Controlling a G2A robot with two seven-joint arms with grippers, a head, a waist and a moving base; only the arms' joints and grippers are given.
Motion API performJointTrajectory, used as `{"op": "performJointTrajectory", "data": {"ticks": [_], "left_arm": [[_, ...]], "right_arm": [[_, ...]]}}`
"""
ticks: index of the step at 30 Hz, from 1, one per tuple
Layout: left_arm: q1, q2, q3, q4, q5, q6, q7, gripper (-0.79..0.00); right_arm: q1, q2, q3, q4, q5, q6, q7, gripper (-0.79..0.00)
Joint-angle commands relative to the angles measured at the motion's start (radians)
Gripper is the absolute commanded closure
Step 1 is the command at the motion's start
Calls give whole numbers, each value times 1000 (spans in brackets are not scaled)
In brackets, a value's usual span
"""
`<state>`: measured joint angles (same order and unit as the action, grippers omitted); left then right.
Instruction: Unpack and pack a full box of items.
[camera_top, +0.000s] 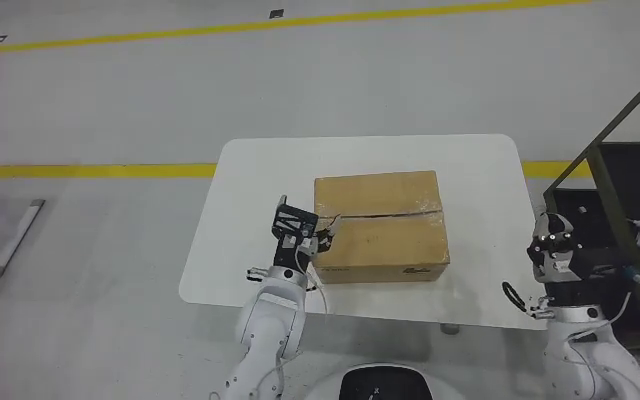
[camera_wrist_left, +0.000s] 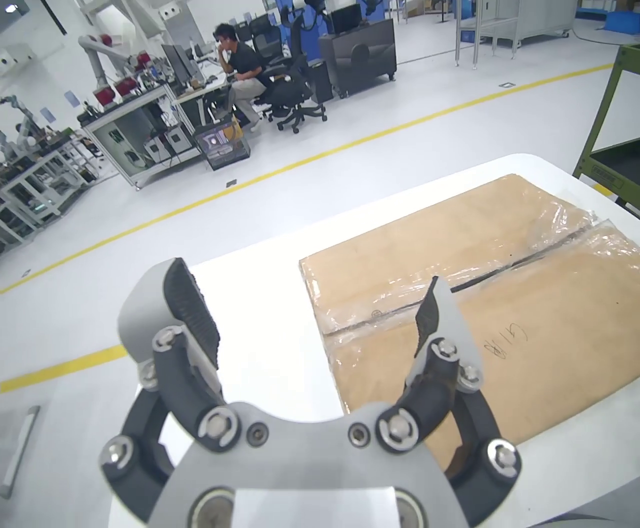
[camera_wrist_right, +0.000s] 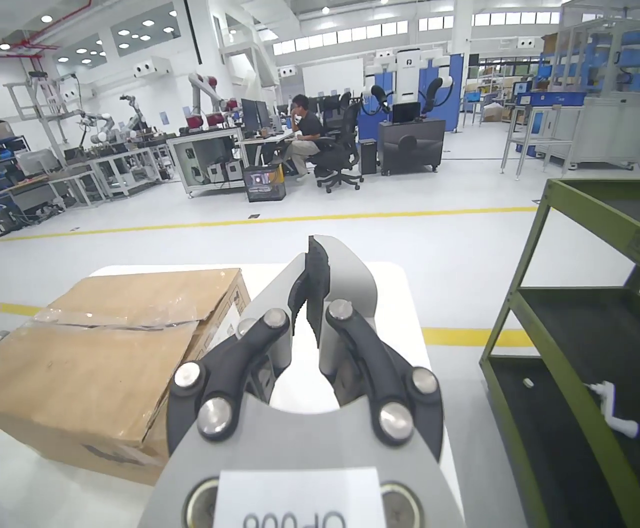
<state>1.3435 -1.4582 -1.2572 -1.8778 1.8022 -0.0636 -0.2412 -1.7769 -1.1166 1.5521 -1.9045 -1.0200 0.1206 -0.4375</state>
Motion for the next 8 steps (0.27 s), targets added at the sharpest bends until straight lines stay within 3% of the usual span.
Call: {"op": "performJointTrajectory", "data": {"ticks": [1,2,3,4,6,8], "left_arm": [[12,4,0,-16,26,-26,9,-785],[12,4,0,-16,26,-26,9,-785],[12,4,0,-16,26,-26,9,-785],[13,4,0,-15,26,-25,11,-784],[13,4,0,-16,27,-27,9,-784],[12,4,0,-16,26,-26,9,-784]], "right_arm": [[-11,0,1,-1,-31,-22,2,-308],[-12,0,4,1,-33,-19,1,-785],[-12,0,4,1,-33,-19,1,-785],[-12,0,3,0,-33,-20,1,-9],[-12,0,4,1,-34,-20,2,-84],[-12,0,4,1,-33,-19,2,-232]]}}
